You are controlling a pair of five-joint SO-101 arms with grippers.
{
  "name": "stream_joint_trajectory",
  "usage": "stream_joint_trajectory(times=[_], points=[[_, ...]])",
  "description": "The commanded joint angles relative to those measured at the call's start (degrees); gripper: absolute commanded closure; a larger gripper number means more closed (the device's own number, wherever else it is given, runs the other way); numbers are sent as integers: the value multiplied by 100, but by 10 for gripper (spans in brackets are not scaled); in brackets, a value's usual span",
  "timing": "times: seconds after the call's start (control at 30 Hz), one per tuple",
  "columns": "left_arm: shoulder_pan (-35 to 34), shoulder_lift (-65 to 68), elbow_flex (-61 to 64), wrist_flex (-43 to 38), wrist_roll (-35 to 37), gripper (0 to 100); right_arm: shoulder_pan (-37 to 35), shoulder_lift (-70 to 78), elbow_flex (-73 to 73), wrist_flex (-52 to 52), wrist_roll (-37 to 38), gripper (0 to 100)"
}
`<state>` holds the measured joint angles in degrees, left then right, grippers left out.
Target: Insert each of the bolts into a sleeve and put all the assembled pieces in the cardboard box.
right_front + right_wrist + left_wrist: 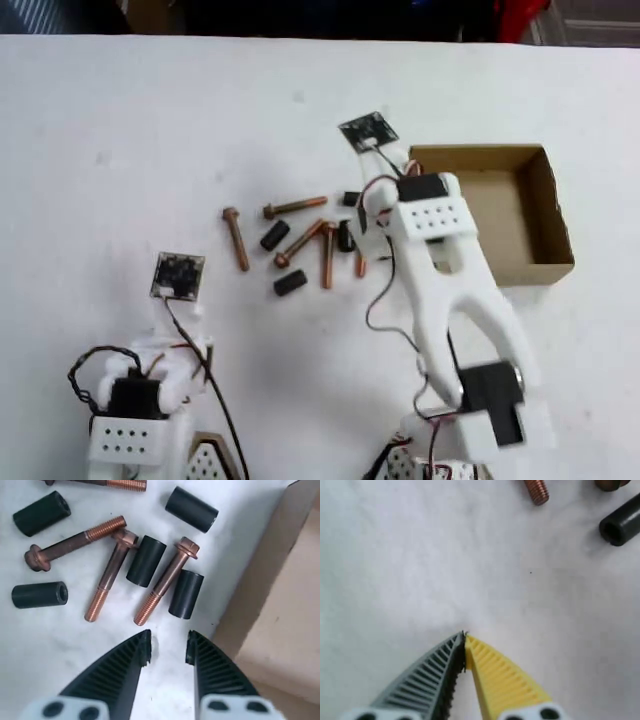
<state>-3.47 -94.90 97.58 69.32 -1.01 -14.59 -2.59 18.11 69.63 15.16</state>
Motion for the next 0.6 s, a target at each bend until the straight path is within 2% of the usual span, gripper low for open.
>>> stream_joint_trajectory(times=[0.0, 0.1, 0.3, 0.57], points=[[-48, 22, -193, 9, 53, 977, -31, 541, -589, 22, -70, 892], [-48, 22, -193, 9, 53, 977, 4, 1103, -905, 22, -79, 892], [-48, 22, -193, 9, 53, 977, 92, 1974, -1565, 22, -642, 892], [-48, 22, -193, 9, 53, 977, 259, 2879, -2207, 13, -712, 892]])
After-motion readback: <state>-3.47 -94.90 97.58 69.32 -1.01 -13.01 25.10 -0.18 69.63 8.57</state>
